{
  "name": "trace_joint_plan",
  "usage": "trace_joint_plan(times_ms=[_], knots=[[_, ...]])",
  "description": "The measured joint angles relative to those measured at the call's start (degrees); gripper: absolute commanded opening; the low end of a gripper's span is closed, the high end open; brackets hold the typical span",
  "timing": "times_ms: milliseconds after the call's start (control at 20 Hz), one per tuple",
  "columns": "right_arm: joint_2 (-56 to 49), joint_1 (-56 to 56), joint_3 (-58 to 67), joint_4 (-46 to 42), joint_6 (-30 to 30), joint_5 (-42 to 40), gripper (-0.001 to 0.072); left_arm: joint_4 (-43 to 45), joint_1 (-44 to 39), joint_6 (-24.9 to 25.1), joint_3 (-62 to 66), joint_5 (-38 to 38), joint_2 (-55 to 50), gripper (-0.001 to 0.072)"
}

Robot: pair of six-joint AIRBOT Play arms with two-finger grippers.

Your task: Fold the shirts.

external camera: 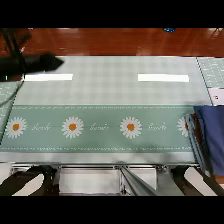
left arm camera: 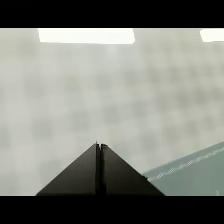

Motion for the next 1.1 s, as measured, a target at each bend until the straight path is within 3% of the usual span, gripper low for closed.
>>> trace_joint_plan(times_ms=[250,350,500,600,1100], knots=[[-12.4,32.1,7.6,-10.3,1.0,-7.4,0.0021,9.0,-9.4,-4.2,10.9,-4.4,-7.6,0.0021],[-17.4,39.4,8.6,-17.5,3.1,-7.0,0.0022,18.1,-11.2,-10.8,9.6,-5.5,-10.0,0.0021],[-22.3,44.1,9.3,-25.3,6.6,-5.6,0.0022,25.1,-9.7,-19.5,7.8,-7.2,-12.6,0.0021],[-23.9,45.5,9.5,-28.2,8.0,-5.2,0.0022,25.8,-8.6,-22.2,7.2,-8.9,-13.7,0.0021],[-25.6,47.0,9.7,-31.8,9.6,-3.5,0.0022,27.0,-7.8,-24.4,6.5,-17.9,-16.2,0.0021]])
